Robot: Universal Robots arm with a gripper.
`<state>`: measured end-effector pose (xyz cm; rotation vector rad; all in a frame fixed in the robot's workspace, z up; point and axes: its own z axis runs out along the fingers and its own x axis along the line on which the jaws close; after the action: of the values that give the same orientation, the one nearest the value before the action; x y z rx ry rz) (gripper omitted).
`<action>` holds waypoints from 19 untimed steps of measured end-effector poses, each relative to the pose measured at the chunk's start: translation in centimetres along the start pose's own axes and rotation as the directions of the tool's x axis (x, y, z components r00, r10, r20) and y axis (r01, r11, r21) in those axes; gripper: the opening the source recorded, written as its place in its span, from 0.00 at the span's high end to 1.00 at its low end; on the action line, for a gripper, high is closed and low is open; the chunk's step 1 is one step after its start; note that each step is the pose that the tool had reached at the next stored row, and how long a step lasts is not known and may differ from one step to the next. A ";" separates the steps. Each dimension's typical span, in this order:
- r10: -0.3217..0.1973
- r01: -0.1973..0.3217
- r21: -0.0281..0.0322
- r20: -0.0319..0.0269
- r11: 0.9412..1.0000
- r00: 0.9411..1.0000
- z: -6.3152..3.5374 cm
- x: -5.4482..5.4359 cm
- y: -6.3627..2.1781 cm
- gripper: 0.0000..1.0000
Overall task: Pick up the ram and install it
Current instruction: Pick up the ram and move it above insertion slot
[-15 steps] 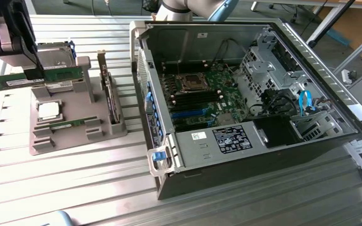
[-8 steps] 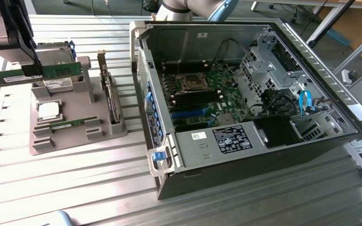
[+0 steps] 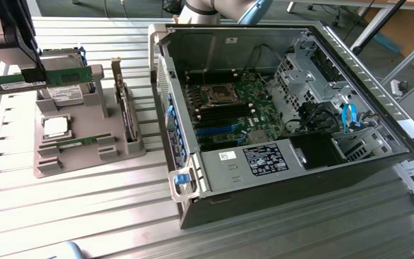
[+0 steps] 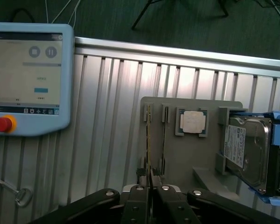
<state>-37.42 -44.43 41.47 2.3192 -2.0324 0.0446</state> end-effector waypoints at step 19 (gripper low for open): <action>0.000 0.000 0.000 -0.001 1.000 1.000 -2.37 0.1 0.06 0.87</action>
<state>-37.42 -44.43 43.84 2.3186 -2.0318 0.0454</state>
